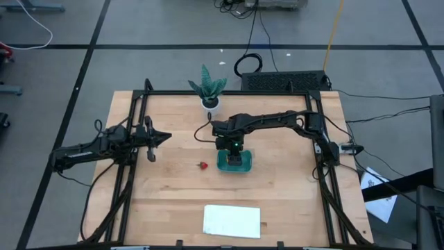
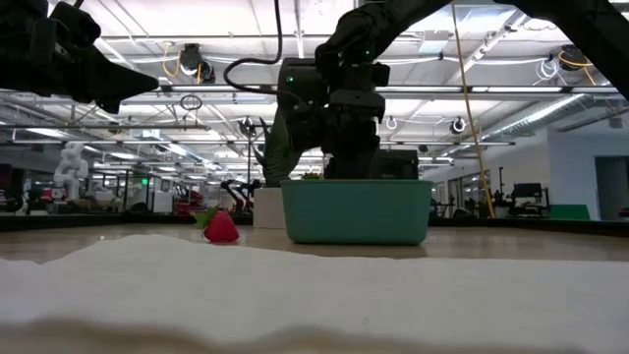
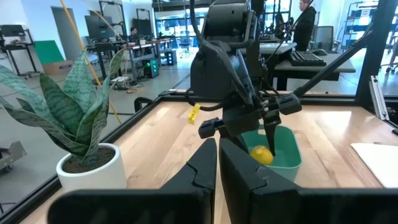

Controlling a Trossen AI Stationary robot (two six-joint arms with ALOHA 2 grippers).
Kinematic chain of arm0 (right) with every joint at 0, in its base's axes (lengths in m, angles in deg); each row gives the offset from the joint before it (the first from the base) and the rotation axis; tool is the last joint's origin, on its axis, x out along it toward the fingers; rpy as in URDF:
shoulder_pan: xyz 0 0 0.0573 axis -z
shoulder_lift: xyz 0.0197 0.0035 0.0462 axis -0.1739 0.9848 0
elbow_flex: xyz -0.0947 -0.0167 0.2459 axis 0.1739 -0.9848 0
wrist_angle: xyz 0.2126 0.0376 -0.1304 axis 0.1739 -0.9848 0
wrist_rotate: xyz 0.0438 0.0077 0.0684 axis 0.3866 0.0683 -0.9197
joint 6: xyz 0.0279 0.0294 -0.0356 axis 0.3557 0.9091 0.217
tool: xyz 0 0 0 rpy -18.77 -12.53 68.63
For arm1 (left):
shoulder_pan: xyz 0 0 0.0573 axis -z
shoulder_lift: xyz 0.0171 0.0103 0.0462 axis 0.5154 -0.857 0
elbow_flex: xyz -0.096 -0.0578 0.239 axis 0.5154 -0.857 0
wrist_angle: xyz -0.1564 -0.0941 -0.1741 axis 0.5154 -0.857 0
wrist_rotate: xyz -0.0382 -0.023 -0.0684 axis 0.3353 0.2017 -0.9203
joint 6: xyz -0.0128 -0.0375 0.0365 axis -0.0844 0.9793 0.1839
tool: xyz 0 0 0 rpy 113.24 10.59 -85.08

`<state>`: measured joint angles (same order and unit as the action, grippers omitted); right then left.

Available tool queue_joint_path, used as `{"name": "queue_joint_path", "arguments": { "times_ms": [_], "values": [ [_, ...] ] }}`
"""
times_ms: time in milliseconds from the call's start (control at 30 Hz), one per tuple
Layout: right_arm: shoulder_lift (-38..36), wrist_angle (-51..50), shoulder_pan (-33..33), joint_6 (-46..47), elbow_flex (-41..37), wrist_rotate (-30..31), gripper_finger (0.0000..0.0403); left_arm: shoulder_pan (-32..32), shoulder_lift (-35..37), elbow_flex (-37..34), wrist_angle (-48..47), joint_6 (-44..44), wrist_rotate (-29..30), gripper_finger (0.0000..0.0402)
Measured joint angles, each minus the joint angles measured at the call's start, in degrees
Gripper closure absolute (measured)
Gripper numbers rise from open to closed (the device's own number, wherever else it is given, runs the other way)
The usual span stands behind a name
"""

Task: Pick and placing Produce into tupperware
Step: Put the lemon into the green bin

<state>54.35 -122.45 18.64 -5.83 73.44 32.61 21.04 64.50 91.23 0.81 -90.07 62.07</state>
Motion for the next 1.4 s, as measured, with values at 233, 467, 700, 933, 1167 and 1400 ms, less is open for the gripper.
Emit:
{"name": "queue_joint_path", "arguments": {
  "times_ms": [233, 467, 700, 933, 1167, 1400],
  "values": [
    [0.00, 2.15, 0.00, 0.69, -0.73, 0.02, 0.0218, -0.01, 0.02, 0.00, -0.02, 0.01, 0.00, 0.0380],
    [-0.09, 3.03, -0.52, 1.64, -0.73, 3.55, 0.0218, 0.00, 0.02, 0.00, -0.03, -0.01, -0.01, 0.0380],
    [-0.16, 3.42, -1.29, 2.46, -0.73, 5.51, 0.0218, 0.00, 0.00, 0.00, -0.33, -0.01, 0.00, 0.0380],
    [-0.31, 5.96, -2.06, 3.43, -2.12, 7.37, 0.0219, 0.01, 0.02, 0.00, -0.76, 0.21, -0.02, 0.0380],
    [-0.33, 6.74, -2.84, 4.18, -2.33, 8.54, 0.0218, 0.01, 0.02, 0.00, -0.74, 0.51, -0.04, 0.0380],
    [-0.39, 7.87, -3.19, 5.72, -3.68, 11.83, 0.0218, 0.00, 0.00, 0.00, -0.86, 0.69, -0.07, 0.0380]
  ]
}}
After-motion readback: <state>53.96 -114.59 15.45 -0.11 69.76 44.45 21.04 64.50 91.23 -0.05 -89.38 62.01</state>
